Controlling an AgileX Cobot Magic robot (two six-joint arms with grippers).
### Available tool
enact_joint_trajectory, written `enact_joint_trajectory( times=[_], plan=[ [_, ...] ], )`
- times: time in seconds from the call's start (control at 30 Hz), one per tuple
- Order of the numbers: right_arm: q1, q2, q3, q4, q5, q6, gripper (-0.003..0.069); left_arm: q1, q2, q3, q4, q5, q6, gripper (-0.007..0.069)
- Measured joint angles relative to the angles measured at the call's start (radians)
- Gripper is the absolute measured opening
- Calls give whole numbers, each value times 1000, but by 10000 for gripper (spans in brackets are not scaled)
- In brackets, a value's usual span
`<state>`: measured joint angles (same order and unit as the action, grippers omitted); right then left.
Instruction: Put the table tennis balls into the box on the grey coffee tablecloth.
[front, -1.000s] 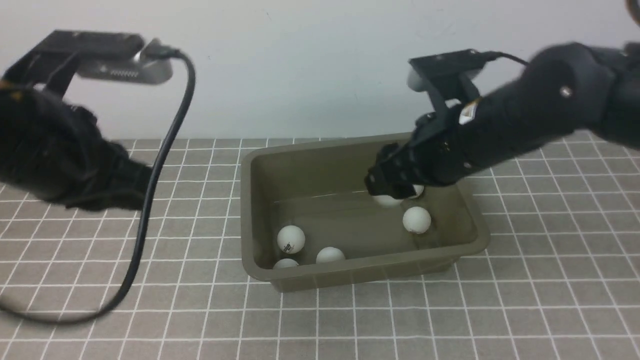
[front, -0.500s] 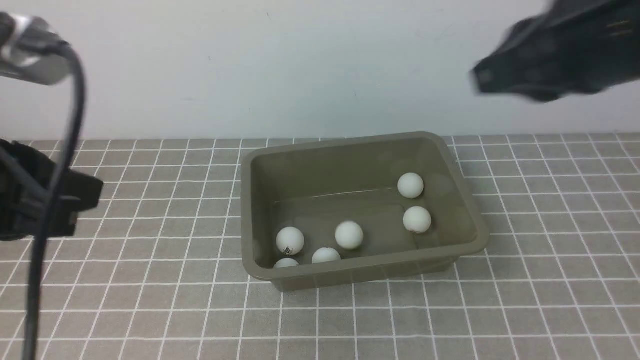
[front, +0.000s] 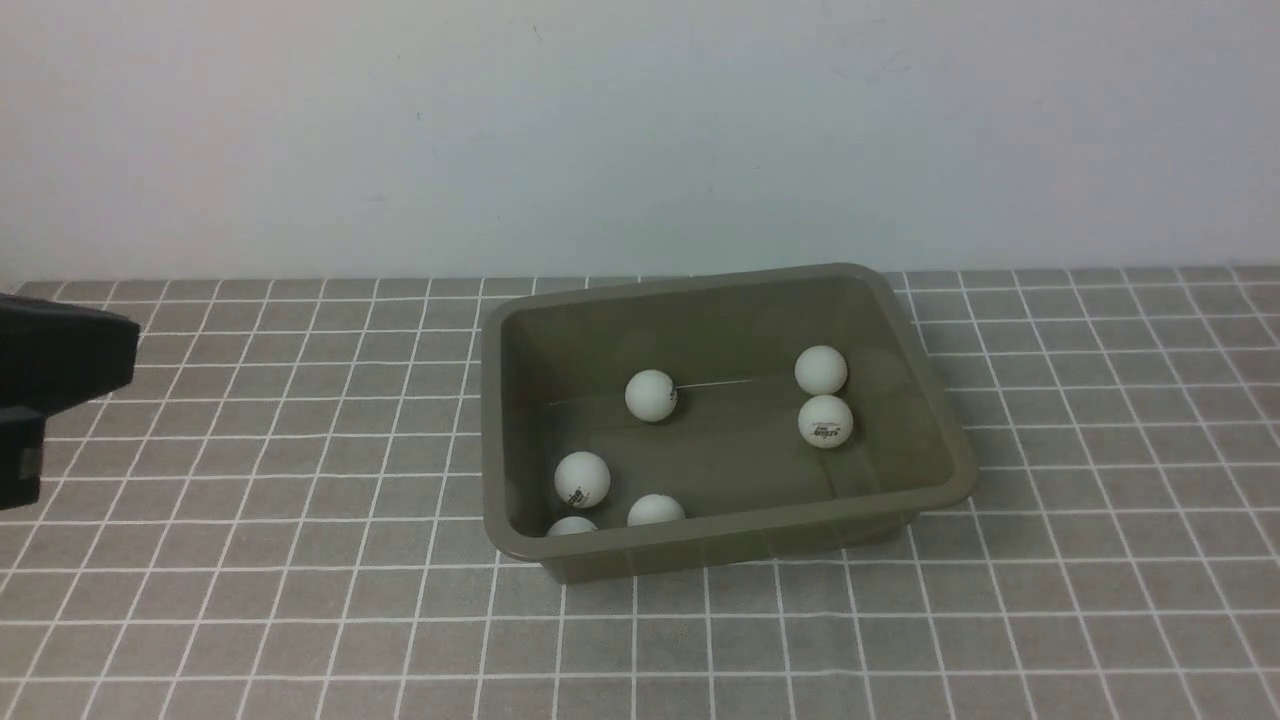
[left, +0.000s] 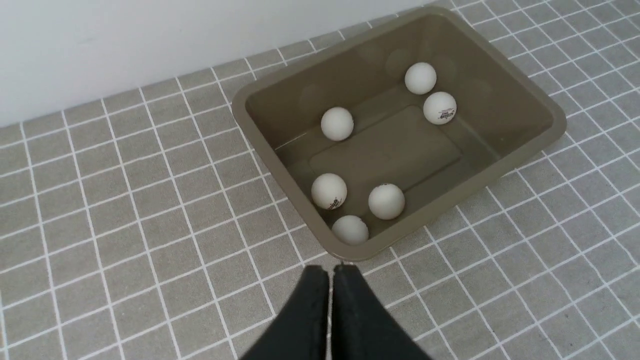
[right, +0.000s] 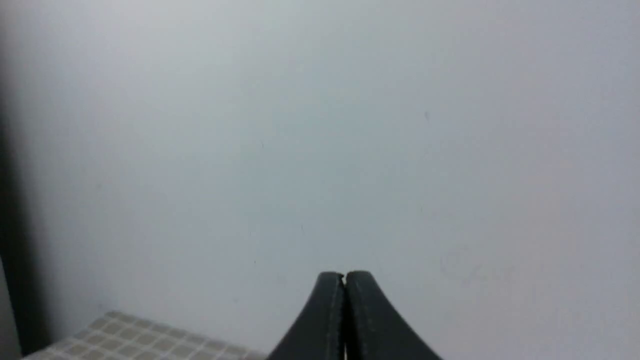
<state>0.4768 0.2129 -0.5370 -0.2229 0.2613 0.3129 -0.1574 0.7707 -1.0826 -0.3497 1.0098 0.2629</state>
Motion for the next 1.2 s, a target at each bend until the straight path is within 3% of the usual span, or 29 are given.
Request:
enact_joint_trajectory(
  times=[0.27,0.67,1.2],
  plan=[
    [0,-217,145,-63,-106,61,-13,0,-225,224,-65,-125,7,-5],
    [0,-226,145,-63,-87,87,-13,0,-741,555,-73,-287,-1,-5],
    [0,-226,145,-63,-82,87,-13,0,-790,584,-78,-230,-1,-5]
  ],
)
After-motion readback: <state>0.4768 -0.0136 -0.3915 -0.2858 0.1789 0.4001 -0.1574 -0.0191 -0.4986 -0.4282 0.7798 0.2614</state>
